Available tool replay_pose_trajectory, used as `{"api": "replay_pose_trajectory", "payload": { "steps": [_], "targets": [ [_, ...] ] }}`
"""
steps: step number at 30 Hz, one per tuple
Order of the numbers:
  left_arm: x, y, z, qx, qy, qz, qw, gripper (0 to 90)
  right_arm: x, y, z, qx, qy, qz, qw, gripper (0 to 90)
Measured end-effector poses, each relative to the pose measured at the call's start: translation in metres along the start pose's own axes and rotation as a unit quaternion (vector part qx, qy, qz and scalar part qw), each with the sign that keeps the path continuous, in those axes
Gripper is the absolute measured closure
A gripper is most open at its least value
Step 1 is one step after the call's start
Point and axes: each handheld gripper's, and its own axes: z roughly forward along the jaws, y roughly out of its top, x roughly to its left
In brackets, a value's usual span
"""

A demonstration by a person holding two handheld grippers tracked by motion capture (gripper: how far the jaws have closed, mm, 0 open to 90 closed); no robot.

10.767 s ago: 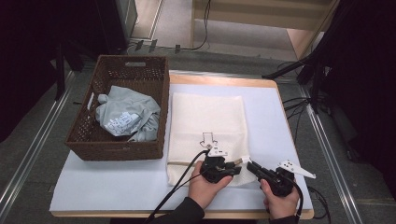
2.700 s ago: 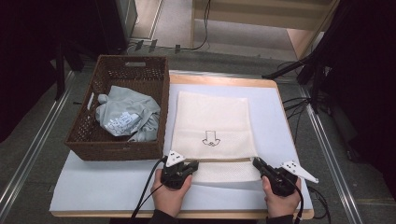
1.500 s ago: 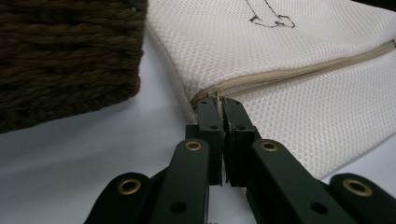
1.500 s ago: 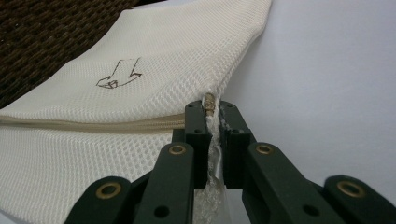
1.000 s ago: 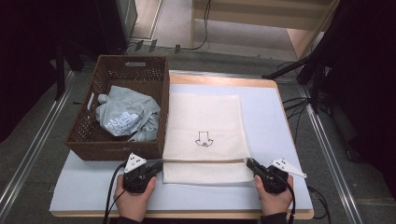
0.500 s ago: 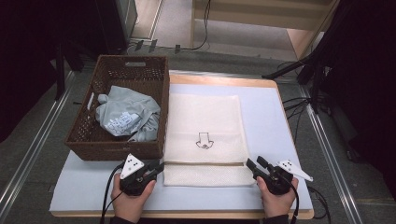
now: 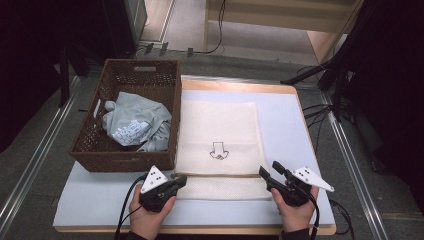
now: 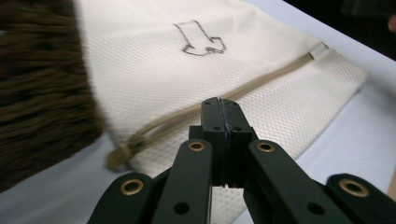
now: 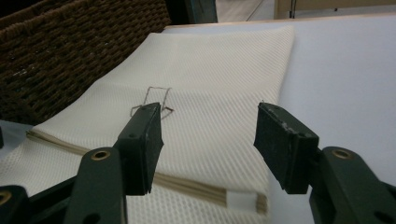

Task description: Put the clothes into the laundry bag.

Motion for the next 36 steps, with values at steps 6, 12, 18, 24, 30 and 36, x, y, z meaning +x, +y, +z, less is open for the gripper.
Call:
{"api": "replay_pose_trajectory", "payload": {
  "steps": [6,12,18,24,30,36],
  "targets": [
    [0.0,-0.005,0.012,0.029,-0.009,0.007,0.9995,89.9,0.022,0.019,0.03,0.027,0.042,-0.025,0.9984,43.6],
    [0.003,-0.005,0.019,0.055,-0.01,-0.013,0.9984,89.9,0.04,0.015,0.055,0.061,0.071,-0.042,0.9947,48.0],
    [0.0,-0.004,0.025,0.085,0.002,0.005,0.9964,87.8,0.041,0.003,0.067,0.087,0.083,-0.04,0.992,49.7],
    [0.002,-0.003,0.026,0.091,-0.003,-0.002,0.9958,88.3,0.039,-0.007,0.077,0.123,0.083,-0.051,0.9876,52.2],
    [0.002,-0.003,0.026,0.091,-0.009,-0.004,0.9958,86.3,0.042,-0.011,0.084,0.158,0.077,-0.065,0.9824,53.3],
    [0.003,-0.003,0.026,0.092,-0.015,-0.009,0.9956,84.5,0.047,-0.014,0.089,0.175,0.08,-0.078,0.9782,45.4]
  ]
}}
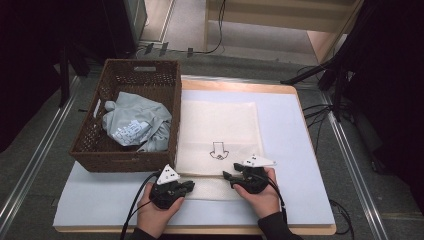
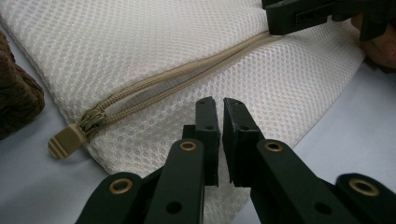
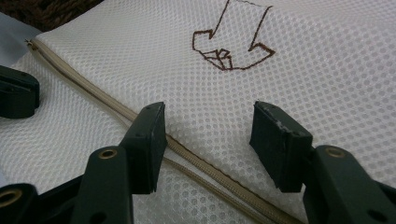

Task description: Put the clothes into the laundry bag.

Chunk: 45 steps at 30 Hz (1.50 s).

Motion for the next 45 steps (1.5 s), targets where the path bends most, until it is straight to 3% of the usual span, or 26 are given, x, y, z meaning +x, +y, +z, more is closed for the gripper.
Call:
{"api": "replay_pose_trajectory", "payload": {
  "steps": [4,7,9,11,13,14,19,21,24,26,30,33,34,36,40,42,43,45],
  "targets": [
    [0.001,0.0,0.0,0.001,-0.005,-0.007,1.0,84.2,0.001,0.001,0.001,0.004,-0.007,-0.009,0.9999,45.6],
    [0.001,0.0,0.0,0.001,-0.004,-0.005,1.0,84.0,0.005,0.002,0.001,0.011,-0.022,-0.029,0.9993,49.6],
    [0.001,0.0,0.0,0.0,-0.004,-0.002,1.0,83.8,0.006,0.002,0.001,0.015,-0.037,-0.04,0.9984,57.1],
    [0.0,0.0,0.0,0.0,-0.001,0.0,1.0,83.2,0.003,0.003,0.0,0.015,-0.035,-0.024,0.999,64.0],
    [-0.001,0.0,0.0,-0.001,0.002,0.006,1.0,82.8,0.0,0.004,-0.001,0.021,-0.027,-0.025,0.9991,69.5],
    [-0.002,0.0,0.0,0.0,0.003,0.009,1.0,82.7,-0.001,0.005,-0.002,0.028,-0.031,-0.03,0.9987,76.5],
    [-0.002,0.0,0.0,0.0,0.004,0.009,0.9999,82.9,-0.001,0.011,-0.002,0.043,-0.034,-0.033,0.9979,88.4],
    [-0.002,0.0,0.0,0.0,0.004,0.009,1.0,82.9,-0.006,0.015,-0.002,0.033,-0.034,-0.027,0.9985,89.6],
    [-0.002,0.0,0.0,0.0,0.004,0.009,0.9999,82.7,-0.018,0.022,-0.002,-0.008,-0.054,-0.003,0.9985,89.7],
    [-0.002,-0.001,0.0,-0.002,0.005,0.01,0.9999,82.6,-0.026,0.025,0.002,-0.016,-0.063,0.003,0.9979,89.5],
    [-0.001,0.0,0.0,0.0,0.002,0.006,1.0,82.8,-0.032,0.021,0.013,-0.007,-0.053,0.007,0.9985,83.2],
    [-0.001,0.0,0.0,0.0,0.0,0.003,1.0,82.8,-0.036,0.02,0.012,-0.001,-0.016,0.018,0.9997,65.1],
    [-0.001,0.0,0.0,-0.001,0.0,0.004,1.0,82.8,-0.036,0.019,0.012,-0.001,0.004,0.014,0.9999,57.7],
    [-0.001,0.0,0.0,-0.001,0.001,0.004,1.0,82.8,-0.033,0.018,0.012,0.001,0.014,-0.006,0.9999,48.5],
    [-0.001,0.0,0.0,-0.001,0.001,0.006,1.0,82.3,-0.021,0.017,0.014,0.016,0.006,-0.066,0.9977,32.1],
    [-0.001,0.0,0.0,-0.001,0.001,0.006,1.0,82.3,-0.013,0.016,0.015,0.026,-0.009,-0.098,0.9948,30.1],
    [-0.001,0.0,0.0,-0.001,0.001,0.005,1.0,82.2,-0.011,0.016,0.015,0.026,-0.017,-0.106,0.9938,29.8],
    [-0.001,0.0,0.0,-0.002,0.0,0.005,1.0,82.2,-0.011,0.017,0.016,0.028,-0.024,-0.093,0.995,32.2]
  ]
}}
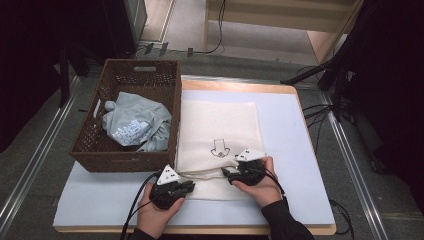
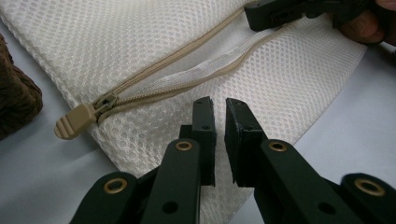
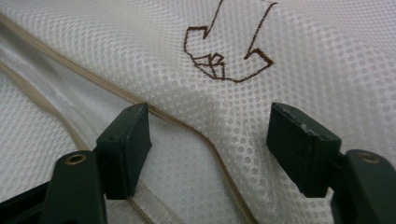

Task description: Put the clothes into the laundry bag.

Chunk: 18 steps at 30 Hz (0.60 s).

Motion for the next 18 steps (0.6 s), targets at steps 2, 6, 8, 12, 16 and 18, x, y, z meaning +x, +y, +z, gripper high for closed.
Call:
{"api": "replay_pose_trajectory", "payload": {
  "steps": [2,6,8,12,16,18],
  "targets": [
    [0.0,0.0,0.0,0.0,-0.001,0.0,1.0,82.1,0.001,0.001,-0.001,-0.001,-0.019,0.011,0.9998,47.4],
    [0.0,0.0,0.0,0.0,0.0,-0.002,1.0,81.9,0.0,0.002,-0.007,0.002,-0.014,0.049,0.9987,71.5],
    [0.0,0.0,0.0,0.0,-0.001,-0.003,1.0,81.9,-0.001,0.004,-0.012,-0.006,0.016,0.069,0.9975,72.4],
    [0.0,0.0,0.0,0.0,0.0,-0.002,1.0,81.8,-0.004,0.007,-0.019,-0.023,0.091,0.083,0.9921,70.4],
    [0.0,0.0,0.0,0.0,-0.001,-0.002,1.0,81.6,0.008,0.004,-0.008,0.011,0.041,0.005,0.9991,51.4],
    [0.0,0.0,0.0,0.0,-0.002,-0.002,1.0,81.3,0.011,0.003,-0.004,0.004,0.028,-0.004,0.9996,43.0]
  ]
}}
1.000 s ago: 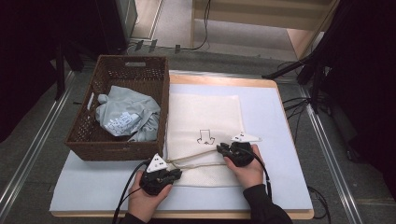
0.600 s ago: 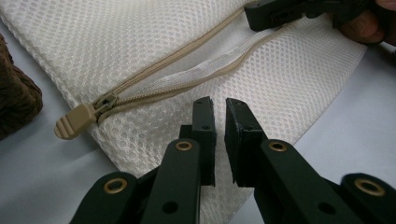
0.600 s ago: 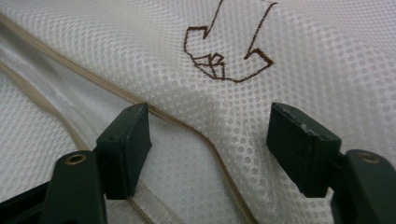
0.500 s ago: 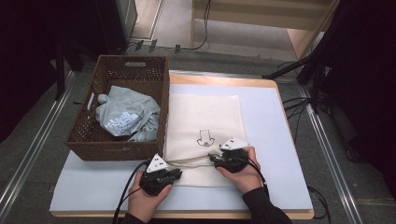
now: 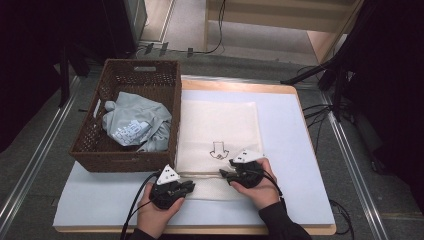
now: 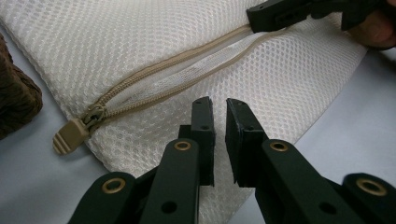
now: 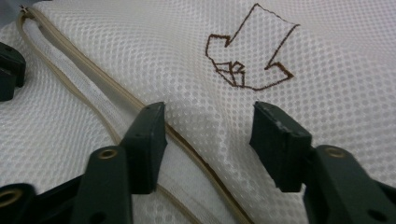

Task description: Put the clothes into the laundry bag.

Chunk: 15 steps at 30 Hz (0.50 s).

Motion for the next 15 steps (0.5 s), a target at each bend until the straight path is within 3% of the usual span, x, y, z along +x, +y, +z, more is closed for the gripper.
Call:
{"api": "replay_pose_trajectory", "payload": {
  "steps": [3,6,7,10,13,14,15],
  "targets": [
    [0.0,0.0,0.0,0.0,-0.002,0.0,1.0,80.9,0.004,-0.001,0.003,-0.001,-0.003,-0.013,0.9999,33.4],
    [0.0,0.0,0.0,0.0,-0.001,0.0,1.0,80.8,0.008,-0.001,0.004,0.002,-0.004,-0.023,0.9997,33.4],
    [0.0,0.0,0.0,0.0,0.0,0.0,1.0,80.8,0.007,-0.001,0.004,0.002,-0.005,-0.022,0.9997,36.8],
    [0.0,0.0,0.0,0.0,-0.001,0.001,1.0,80.7,0.003,-0.001,0.002,-0.005,-0.032,0.005,0.9995,63.2],
    [0.0,0.0,0.0,0.0,-0.001,0.001,1.0,80.7,-0.005,0.0,-0.002,-0.01,-0.033,0.046,0.9983,78.2],
    [0.0,0.0,0.0,0.0,0.0,0.001,1.0,80.8,-0.007,0.0,-0.006,-0.031,-0.025,0.066,0.9971,79.7],
    [0.0,0.0,0.0,0.0,0.0,0.001,1.0,80.9,-0.009,0.002,-0.013,-0.075,-0.015,0.088,0.9932,79.8]
  ]
}}
